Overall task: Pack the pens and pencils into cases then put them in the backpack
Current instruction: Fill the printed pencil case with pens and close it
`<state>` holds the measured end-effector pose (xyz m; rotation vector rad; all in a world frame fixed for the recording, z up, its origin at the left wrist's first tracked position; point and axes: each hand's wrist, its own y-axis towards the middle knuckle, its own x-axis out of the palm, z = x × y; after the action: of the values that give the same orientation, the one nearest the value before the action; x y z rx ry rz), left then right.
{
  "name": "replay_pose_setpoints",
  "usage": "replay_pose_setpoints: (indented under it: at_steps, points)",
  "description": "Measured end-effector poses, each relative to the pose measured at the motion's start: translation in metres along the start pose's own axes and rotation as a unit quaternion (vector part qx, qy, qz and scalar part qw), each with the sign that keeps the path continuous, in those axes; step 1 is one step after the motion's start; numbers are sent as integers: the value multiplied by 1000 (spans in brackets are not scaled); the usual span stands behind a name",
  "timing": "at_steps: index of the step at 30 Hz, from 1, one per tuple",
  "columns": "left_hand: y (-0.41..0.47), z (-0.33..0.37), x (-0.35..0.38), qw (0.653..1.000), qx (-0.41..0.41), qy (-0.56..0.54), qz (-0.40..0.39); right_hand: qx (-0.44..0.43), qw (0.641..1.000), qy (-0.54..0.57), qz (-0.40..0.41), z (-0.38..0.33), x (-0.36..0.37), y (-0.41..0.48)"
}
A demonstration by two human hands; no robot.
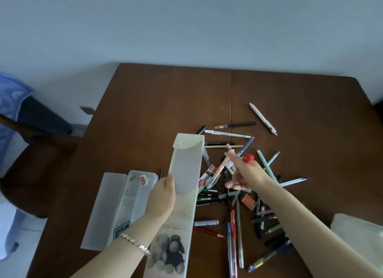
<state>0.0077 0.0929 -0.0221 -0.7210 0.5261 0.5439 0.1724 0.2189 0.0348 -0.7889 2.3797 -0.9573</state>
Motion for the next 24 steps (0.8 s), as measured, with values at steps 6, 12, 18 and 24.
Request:
replay_pose_setpoints:
  at_steps: [6,12,18,24]
  points:
    - [-6,2,-5,1000,19,6,-23,28,929,-340,142,17,38,34]
    - [-17,10,-5,999,39,-15,-24,29,930,-303,205,41,54,43]
    - [-21,6,-8,998,21,28,-50,29,963,-239,121,43,32,14]
    - [-34,21,-5,989,55,78,-115,-153,973,144,95,15,12,-61]
